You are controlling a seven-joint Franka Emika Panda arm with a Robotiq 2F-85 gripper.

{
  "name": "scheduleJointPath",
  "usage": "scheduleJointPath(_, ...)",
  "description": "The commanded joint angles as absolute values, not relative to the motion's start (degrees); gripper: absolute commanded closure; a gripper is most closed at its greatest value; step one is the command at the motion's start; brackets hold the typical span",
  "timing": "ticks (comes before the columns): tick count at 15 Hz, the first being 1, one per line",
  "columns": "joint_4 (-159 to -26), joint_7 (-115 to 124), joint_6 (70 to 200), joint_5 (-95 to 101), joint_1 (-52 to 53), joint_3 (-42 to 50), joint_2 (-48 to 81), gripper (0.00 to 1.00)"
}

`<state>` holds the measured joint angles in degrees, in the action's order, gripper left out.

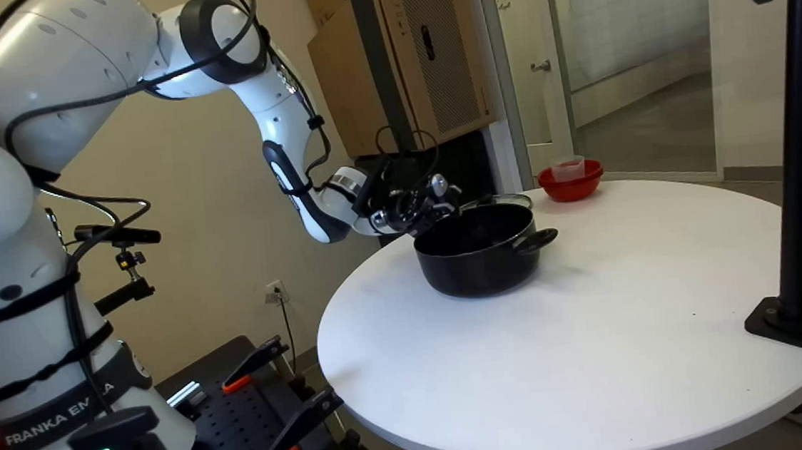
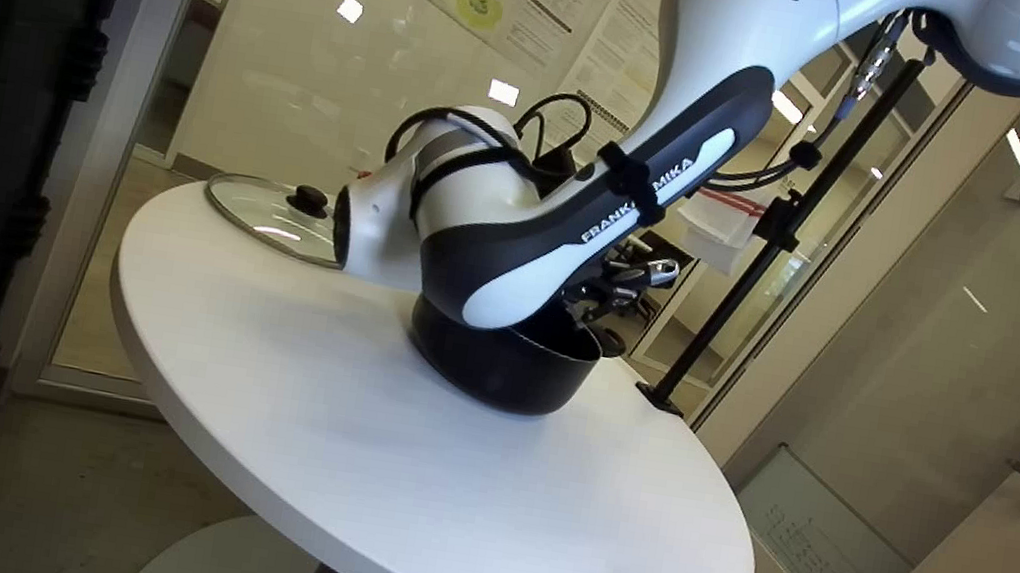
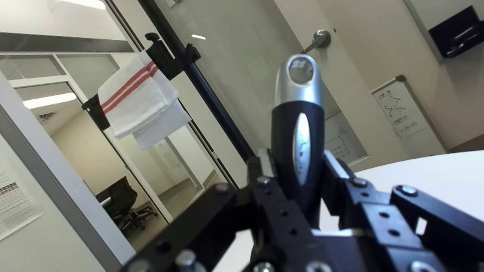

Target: Use the spoon to mix the contents of the pot then put it back on the table

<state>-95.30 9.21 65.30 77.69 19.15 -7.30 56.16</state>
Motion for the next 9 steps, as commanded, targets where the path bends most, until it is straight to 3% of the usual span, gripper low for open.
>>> scheduleJointPath(1, -95.9, 10.3, 62.9, 78.8, 20.8, -8.7, 58.3, 0.92)
scheduleJointPath(9, -106.4, 11.7, 65.9, 79.2, 17.4, -10.9, 51.2, 0.92)
